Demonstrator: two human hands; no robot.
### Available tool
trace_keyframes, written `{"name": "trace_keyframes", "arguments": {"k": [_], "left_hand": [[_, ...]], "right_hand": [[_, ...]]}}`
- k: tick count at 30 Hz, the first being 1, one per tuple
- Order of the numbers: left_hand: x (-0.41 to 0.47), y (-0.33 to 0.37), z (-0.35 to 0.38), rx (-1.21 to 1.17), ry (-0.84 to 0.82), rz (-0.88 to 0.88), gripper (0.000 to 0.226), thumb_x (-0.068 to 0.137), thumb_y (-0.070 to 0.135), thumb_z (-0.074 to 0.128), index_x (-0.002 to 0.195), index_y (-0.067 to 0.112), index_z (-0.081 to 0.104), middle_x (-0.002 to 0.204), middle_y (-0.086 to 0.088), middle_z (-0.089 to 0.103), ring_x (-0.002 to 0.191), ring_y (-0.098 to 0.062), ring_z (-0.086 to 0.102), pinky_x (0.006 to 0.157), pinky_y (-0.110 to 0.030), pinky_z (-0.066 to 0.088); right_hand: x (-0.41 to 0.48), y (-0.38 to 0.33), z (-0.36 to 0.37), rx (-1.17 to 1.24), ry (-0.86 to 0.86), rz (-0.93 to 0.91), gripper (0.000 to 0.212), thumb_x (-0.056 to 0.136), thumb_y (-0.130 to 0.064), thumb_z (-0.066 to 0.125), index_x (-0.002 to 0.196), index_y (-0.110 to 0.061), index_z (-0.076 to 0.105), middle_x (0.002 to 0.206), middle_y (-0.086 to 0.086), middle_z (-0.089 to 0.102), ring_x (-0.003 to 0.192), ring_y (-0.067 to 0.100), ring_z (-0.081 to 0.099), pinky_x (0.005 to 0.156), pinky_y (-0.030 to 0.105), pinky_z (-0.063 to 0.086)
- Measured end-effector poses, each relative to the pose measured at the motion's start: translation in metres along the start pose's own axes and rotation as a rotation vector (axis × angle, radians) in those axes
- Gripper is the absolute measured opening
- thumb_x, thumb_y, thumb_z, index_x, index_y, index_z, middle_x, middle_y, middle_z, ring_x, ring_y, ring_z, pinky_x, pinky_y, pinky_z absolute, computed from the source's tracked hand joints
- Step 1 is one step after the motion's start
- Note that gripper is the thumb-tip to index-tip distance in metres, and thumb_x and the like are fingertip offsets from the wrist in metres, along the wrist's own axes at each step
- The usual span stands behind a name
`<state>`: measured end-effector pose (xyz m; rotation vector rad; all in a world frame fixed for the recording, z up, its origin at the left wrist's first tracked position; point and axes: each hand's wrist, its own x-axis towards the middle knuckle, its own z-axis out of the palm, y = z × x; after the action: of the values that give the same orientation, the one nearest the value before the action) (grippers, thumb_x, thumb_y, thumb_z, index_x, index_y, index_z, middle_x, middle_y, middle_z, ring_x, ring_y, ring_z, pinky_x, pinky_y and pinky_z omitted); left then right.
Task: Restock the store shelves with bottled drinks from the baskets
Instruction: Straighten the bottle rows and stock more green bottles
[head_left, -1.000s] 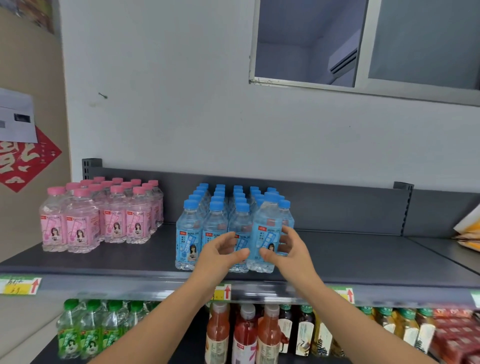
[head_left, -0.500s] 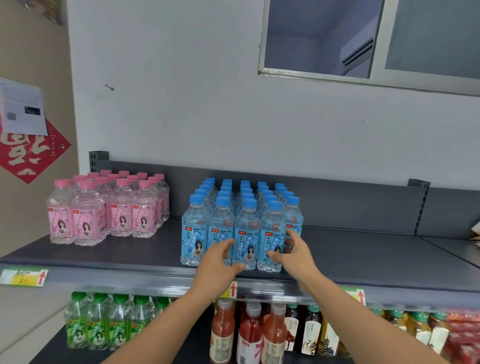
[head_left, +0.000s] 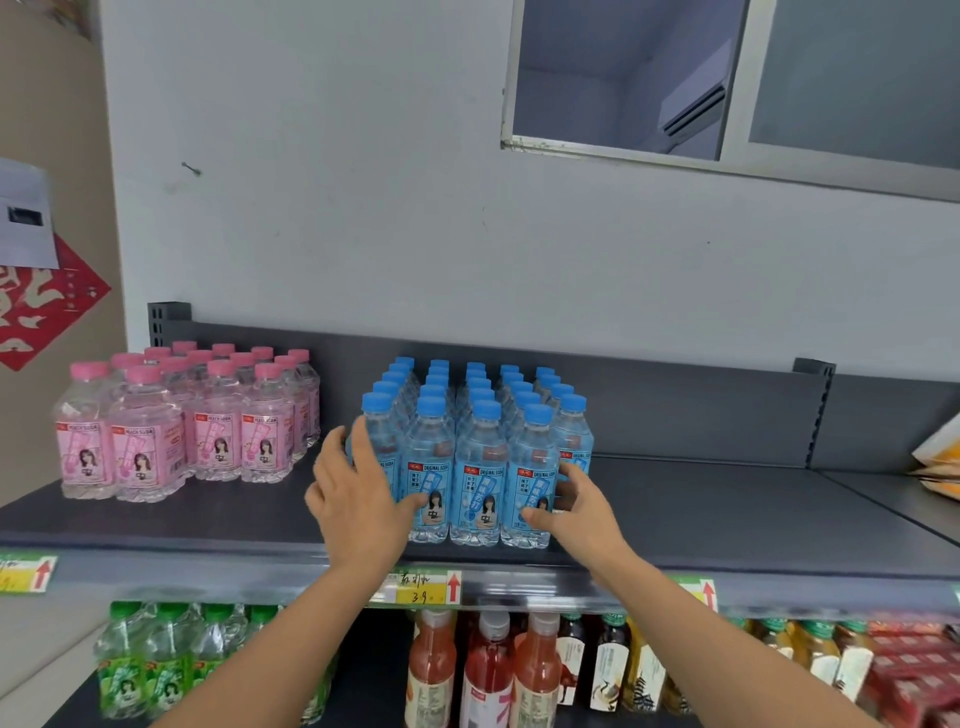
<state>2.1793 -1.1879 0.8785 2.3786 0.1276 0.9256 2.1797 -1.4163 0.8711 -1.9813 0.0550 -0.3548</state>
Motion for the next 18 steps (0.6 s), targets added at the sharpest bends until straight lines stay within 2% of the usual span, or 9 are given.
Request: {"name": "trace_keyframes", "arguments": {"k": [3, 5, 10, 14, 18], "left_hand": [[0.006, -0.005, 0.002, -0.118, -0.113, -0.093, 0.123, 0.07, 0.047, 0.079, 0.152, 0.014, -0.008, 0.155, -0.014, 0.013, 0.141, -0.032, 0.022, 0.105, -0.052, 0.033], [0.008, -0.005, 0.003, -0.204, -0.173, -0.122, 0.125, 0.071, 0.042, 0.08, 0.151, 0.012, -0.011, 0.154, -0.015, 0.018, 0.139, -0.033, 0.028, 0.104, -0.05, 0.038], [0.008, -0.004, 0.003, -0.227, -0.183, -0.093, 0.122, 0.072, 0.039, 0.08, 0.151, 0.01, -0.009, 0.152, -0.014, 0.021, 0.137, -0.033, 0.028, 0.104, -0.047, 0.037], [0.008, -0.01, -0.001, -0.21, -0.216, -0.047, 0.121, 0.074, 0.037, 0.079, 0.151, 0.01, -0.011, 0.152, -0.014, 0.021, 0.137, -0.032, 0.028, 0.104, -0.046, 0.037], [0.007, -0.019, -0.004, -0.216, -0.247, -0.005, 0.119, 0.077, 0.023, 0.079, 0.151, 0.012, -0.014, 0.153, -0.013, 0.02, 0.137, -0.031, 0.029, 0.105, -0.044, 0.039]], "right_hand": [[-0.002, -0.001, 0.0, -0.005, 0.054, -0.009, 0.058, 0.074, -0.016, 0.082, 0.12, -0.025, 0.047, 0.109, -0.003, 0.062, 0.101, 0.016, 0.061, 0.085, 0.034, 0.053], [-0.004, -0.001, 0.002, -0.009, 0.077, -0.013, 0.051, 0.075, -0.015, 0.081, 0.114, -0.023, 0.048, 0.107, -0.003, 0.062, 0.096, 0.012, 0.061, 0.082, 0.031, 0.053], [-0.008, 0.0, 0.01, -0.041, 0.113, -0.033, 0.053, 0.079, -0.017, 0.078, 0.124, -0.02, 0.05, 0.116, -0.002, 0.063, 0.108, 0.017, 0.059, 0.094, 0.041, 0.052], [-0.011, -0.003, 0.011, -0.088, 0.114, -0.022, 0.053, 0.082, -0.02, 0.075, 0.127, -0.022, 0.049, 0.123, 0.0, 0.061, 0.114, 0.019, 0.058, 0.098, 0.043, 0.049], [-0.022, -0.006, 0.015, -0.193, 0.187, -0.014, 0.068, 0.084, -0.024, 0.073, 0.142, -0.02, 0.037, 0.132, 0.002, 0.054, 0.12, 0.021, 0.054, 0.099, 0.041, 0.047]]}}
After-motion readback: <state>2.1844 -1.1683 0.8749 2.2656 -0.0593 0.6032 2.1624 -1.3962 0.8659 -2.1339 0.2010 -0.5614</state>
